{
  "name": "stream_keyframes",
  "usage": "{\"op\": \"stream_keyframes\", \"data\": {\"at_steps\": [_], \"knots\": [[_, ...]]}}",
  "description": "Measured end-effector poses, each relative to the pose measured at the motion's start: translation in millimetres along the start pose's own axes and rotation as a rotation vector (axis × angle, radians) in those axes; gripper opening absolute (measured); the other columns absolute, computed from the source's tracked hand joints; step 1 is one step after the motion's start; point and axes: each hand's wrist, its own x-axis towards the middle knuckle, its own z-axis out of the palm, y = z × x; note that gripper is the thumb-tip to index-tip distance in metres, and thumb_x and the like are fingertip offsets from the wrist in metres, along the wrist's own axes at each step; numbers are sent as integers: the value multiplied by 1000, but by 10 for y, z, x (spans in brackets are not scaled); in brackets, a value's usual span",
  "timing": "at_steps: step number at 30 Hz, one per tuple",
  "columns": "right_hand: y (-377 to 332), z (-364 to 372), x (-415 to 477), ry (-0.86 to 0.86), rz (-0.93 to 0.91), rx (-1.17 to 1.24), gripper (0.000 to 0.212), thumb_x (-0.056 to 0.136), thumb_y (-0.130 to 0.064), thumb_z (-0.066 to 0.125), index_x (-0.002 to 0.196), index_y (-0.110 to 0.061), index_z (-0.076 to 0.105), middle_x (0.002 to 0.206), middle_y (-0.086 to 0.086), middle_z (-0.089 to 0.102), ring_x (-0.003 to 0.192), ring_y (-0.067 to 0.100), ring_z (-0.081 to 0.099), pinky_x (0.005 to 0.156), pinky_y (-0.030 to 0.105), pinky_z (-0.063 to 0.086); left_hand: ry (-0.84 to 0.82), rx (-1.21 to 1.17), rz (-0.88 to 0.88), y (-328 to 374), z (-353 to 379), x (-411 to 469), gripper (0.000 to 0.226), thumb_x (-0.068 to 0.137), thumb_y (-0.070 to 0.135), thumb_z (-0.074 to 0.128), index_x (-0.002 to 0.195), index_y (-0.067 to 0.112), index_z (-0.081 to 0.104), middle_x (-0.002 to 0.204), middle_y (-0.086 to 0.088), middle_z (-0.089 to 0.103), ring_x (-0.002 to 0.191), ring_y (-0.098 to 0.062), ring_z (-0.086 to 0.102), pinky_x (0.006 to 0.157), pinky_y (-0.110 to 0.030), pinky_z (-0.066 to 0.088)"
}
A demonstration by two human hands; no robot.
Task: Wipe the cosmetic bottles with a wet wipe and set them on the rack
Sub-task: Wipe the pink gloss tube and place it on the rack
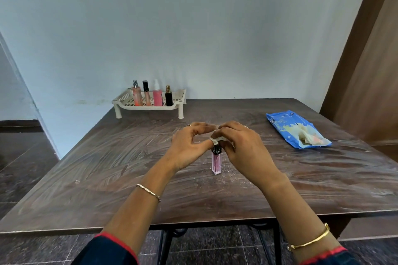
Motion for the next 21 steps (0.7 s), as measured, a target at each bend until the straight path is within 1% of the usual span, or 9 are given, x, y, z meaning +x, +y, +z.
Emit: {"op": "stream_keyframes", "data": {"at_steps": [3, 6, 9, 11, 13, 15, 17, 19, 21], "knots": [[-39, 7, -2, 12, -9, 4, 21, 77, -1, 71, 93, -15, 71, 97, -4, 67, 80, 14, 64, 71, 17, 43, 130, 58, 54, 30, -11, -14, 31, 61, 52, 56, 91, 59, 63, 108, 31, 61, 113, 4, 54, 108, -52, 33], [-51, 11, -1, 16, -10, 11, 21, 77, -1, 72, 92, -15, 71, 97, -4, 67, 79, 14, 64, 71, 15, 42, 173, 120, 91, 59, 0, -54, 19, 65, 50, 54, 79, 60, 62, 100, 31, 63, 107, 4, 57, 109, -55, 29], [-16, 12, -8, 28, 8, 19, 21, 76, -1, 72, 90, -16, 70, 95, -5, 67, 79, 14, 64, 70, 16, 42, 140, 67, 96, 62, 5, -82, 29, 65, 49, 49, 89, 61, 61, 98, 36, 64, 105, 8, 57, 109, -54, 30], [29, 2, -23, 43, 32, 16, 22, 75, -2, 72, 90, -18, 69, 95, -7, 66, 78, 13, 62, 69, 16, 41, 114, 25, 99, 37, 11, -91, 35, 66, 47, 47, 96, 55, 63, 99, 35, 65, 107, 8, 57, 108, -56, 30], [67, -11, -42, 59, 47, 1, 23, 75, -3, 73, 90, -20, 67, 94, -9, 65, 78, 13, 61, 67, 18, 41, 101, 11, 109, 30, 22, -106, 35, 68, 44, 49, 99, 50, 63, 99, 33, 67, 103, 10, 59, 107, -59, 29], [73, -10, -51, 67, 37, -26, 25, 74, -5, 74, 91, -21, 67, 94, -9, 66, 77, 14, 61, 64, 21, 43, 107, 65, 111, 42, 30, -118, 31, 72, 38, 54, 100, 49, 63, 97, 32, 68, 99, 14, 58, 111, -61, 19], [61, 10, -56, 81, 11, -55, 25, 73, -4, 74, 90, -21, 67, 92, -8, 66, 76, 16, 62, 60, 25, 47, 124, 158, 118, 51, 33, -123, 27, 80, 26, 61, 99, 45, 64, 99, 31, 66, 105, 18, 52, 115, -55, 3], [60, 47, -82, 122, -15, -65, 21, 74, -3, 74, 88, -17, 67, 91, -6, 67, 73, 18, 62, 56, 31, 51, 136, 234, 124, 68, 33, -131, 27, 83, 20, 64, 100, 42, 65, 101, 33, 62, 110, 11, 50, 116, -49, -3], [75, 98, -156, 188, -52, -75, 14, 79, -6, 69, 91, -13, 69, 94, -2, 68, 72, 20, 63, 53, 35, 51, 138, 286, 110, 86, 32, -149, 26, 84, 22, 64, 102, 40, 66, 103, 32, 58, 114, 5, 48, 116, -45, -6]]}}
